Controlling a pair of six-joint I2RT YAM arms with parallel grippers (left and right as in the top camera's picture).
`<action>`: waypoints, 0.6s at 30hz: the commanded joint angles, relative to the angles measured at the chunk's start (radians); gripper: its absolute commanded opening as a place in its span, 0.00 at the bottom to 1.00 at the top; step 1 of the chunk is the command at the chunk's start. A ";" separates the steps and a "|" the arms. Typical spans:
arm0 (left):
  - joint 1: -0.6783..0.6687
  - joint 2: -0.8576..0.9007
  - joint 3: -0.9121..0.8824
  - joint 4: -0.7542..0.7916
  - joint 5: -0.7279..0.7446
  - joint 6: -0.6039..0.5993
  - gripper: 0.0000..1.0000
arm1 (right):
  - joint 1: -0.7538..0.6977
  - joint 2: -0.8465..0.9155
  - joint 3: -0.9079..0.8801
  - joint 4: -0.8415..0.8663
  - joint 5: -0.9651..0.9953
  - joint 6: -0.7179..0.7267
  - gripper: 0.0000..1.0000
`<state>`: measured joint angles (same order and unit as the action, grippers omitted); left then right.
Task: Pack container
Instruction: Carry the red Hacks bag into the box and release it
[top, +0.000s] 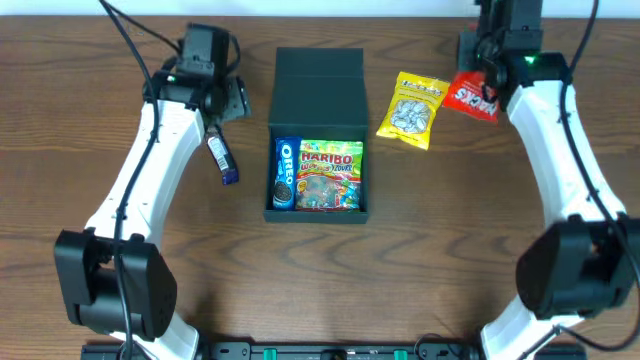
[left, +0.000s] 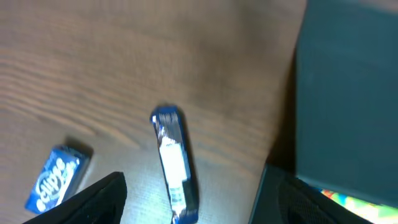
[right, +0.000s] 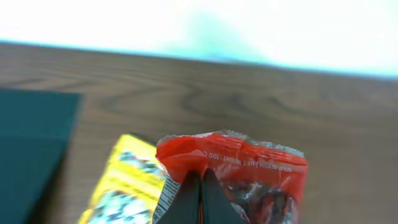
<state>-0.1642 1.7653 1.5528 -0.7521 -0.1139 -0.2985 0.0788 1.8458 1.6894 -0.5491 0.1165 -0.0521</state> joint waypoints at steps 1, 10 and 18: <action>0.026 -0.041 0.072 -0.003 -0.032 0.042 0.80 | 0.071 -0.027 0.016 -0.009 -0.135 -0.106 0.01; 0.232 -0.175 0.137 0.000 -0.023 0.041 0.81 | 0.315 -0.027 0.016 -0.044 -0.230 -0.383 0.01; 0.323 -0.217 0.137 0.002 0.003 0.041 0.81 | 0.434 0.011 0.016 -0.141 -0.346 -0.686 0.01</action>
<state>0.1471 1.5555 1.6707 -0.7513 -0.1192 -0.2718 0.4885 1.8362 1.6894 -0.6773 -0.1799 -0.6094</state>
